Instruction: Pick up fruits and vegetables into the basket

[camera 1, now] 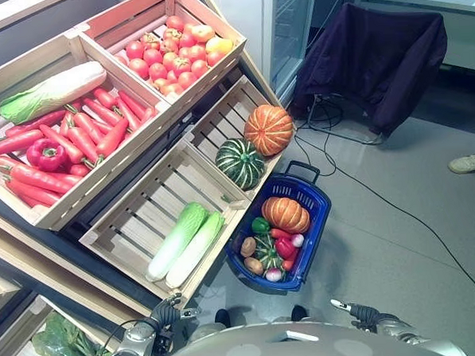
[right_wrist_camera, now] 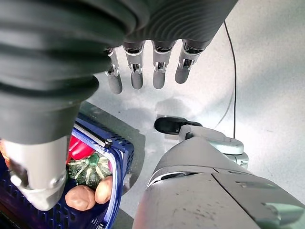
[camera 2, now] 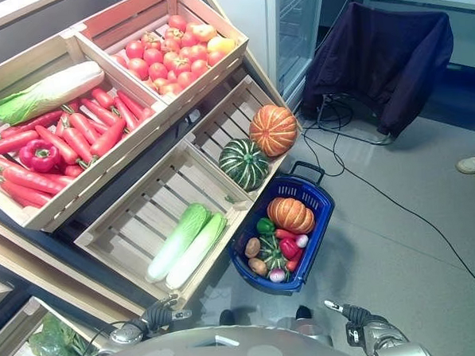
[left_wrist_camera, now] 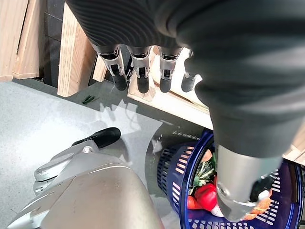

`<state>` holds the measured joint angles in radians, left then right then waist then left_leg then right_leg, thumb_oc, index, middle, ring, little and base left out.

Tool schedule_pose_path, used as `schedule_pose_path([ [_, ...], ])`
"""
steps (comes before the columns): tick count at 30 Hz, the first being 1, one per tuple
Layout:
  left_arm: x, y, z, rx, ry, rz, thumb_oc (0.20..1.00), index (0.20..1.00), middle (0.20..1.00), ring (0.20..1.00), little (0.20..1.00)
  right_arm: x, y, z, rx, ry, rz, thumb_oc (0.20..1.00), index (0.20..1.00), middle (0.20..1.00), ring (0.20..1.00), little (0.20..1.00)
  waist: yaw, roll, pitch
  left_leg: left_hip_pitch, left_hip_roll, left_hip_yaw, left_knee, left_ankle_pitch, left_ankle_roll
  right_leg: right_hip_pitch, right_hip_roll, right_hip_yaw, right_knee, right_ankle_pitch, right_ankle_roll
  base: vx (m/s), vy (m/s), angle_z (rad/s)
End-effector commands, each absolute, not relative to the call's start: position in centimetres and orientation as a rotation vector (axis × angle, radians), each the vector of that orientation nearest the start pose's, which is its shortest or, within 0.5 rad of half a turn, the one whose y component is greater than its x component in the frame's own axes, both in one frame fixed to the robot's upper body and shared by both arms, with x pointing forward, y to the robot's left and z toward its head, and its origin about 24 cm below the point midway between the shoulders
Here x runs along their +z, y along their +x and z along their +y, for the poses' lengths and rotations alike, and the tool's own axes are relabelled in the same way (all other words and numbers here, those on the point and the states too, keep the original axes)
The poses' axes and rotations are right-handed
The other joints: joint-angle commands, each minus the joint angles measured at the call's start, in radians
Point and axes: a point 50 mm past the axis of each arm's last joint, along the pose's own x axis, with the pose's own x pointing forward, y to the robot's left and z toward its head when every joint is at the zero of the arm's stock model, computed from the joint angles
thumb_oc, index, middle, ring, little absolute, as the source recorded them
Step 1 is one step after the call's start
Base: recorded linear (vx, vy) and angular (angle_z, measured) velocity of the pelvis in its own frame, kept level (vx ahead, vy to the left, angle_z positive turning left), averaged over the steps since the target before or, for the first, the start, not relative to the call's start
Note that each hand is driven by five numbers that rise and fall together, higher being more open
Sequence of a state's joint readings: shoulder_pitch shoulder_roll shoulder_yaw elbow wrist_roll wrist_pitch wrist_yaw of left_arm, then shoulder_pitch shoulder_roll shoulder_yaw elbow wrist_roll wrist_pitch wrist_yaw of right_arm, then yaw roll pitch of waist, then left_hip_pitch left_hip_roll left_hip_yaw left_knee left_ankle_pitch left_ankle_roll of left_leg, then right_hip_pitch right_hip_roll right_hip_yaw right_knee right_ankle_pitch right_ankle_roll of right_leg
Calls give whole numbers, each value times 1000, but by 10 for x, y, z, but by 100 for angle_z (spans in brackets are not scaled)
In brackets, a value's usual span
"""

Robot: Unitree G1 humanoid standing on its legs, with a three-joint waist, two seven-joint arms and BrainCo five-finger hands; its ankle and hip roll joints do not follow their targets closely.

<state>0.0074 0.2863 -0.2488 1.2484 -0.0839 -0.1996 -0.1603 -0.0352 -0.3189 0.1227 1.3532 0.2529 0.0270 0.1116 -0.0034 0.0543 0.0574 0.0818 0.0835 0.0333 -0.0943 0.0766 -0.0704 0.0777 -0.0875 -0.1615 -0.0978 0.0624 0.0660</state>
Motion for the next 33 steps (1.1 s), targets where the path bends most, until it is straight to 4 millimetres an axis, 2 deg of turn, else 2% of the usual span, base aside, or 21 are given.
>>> schedule_pose_path([
  [1,-148,122,239,-157,279,1034,1000,1000,1000,1000,1000,-158,89,-257,-175,-61,1309,1000,1000,1000,1000,1000,3,-59,27,31,-20,11,7,-113,8,38,-53,-10,11,-50,75,0,0,0],
  [24,-147,123,240,-131,242,1035,1000,1000,1000,1000,1000,-158,90,-256,-171,-58,1311,1000,1000,1000,1000,1000,3,-60,24,37,-20,12,7,-116,11,42,-50,-7,11,-54,71,0,0,0],
  [33,-147,122,245,-95,221,1031,1000,1000,1000,1000,1000,-156,88,-262,-184,-58,1313,1000,1000,1000,1000,1000,5,-60,29,33,-20,1,7,-114,8,45,-47,-8,11,-57,69,17,-1,0],
])
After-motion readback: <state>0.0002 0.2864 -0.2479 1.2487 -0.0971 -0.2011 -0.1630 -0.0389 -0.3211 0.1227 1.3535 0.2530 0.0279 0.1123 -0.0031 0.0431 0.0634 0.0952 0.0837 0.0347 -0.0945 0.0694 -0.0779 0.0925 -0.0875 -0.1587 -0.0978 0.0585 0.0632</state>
